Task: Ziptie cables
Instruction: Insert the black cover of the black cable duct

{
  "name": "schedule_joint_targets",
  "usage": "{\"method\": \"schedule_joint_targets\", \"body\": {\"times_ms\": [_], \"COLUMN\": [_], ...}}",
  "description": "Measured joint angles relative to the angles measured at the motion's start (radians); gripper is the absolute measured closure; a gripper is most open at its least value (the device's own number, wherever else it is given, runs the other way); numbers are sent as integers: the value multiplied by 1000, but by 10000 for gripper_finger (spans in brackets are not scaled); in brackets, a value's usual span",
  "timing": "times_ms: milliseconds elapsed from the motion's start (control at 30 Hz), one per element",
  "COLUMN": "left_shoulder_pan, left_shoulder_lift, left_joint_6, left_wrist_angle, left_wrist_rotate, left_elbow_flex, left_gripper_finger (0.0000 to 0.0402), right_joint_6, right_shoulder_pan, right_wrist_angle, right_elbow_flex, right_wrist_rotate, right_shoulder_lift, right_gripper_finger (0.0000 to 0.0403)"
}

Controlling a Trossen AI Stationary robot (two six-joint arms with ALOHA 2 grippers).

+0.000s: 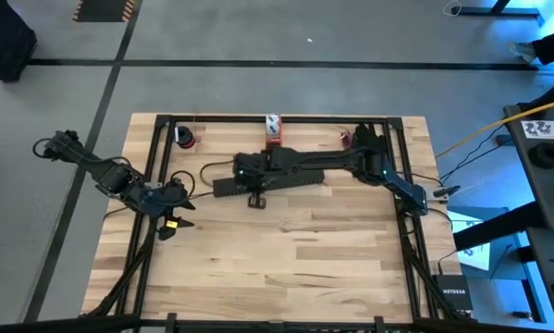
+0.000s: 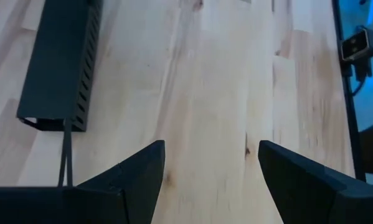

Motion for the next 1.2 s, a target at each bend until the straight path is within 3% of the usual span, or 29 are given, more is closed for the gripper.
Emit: {"method": "schedule_joint_targets", "body": {"times_ms": [367,933,1200], "left_shoulder_pan": [0,0,0], "left_shoulder_lift": [0,0,0], "left_joint_6": [-65,-131,-188], "left_wrist_angle": [0,0,0], "left_wrist_rotate": [-7,-7,-8], "left_elbow_flex": [0,0,0], "left_gripper_finger": [150,150,150], "right_joint_6": [41,107,56], "right_shoulder_pan": [7,-34,-38], "right_wrist_angle": [257,272,246], "right_elbow_flex": [0,3,37], "right_wrist_rotate": [49,80,81], "right_shoulder_lift": [64,95,89], "right_gripper_finger": [398,398,398]}}
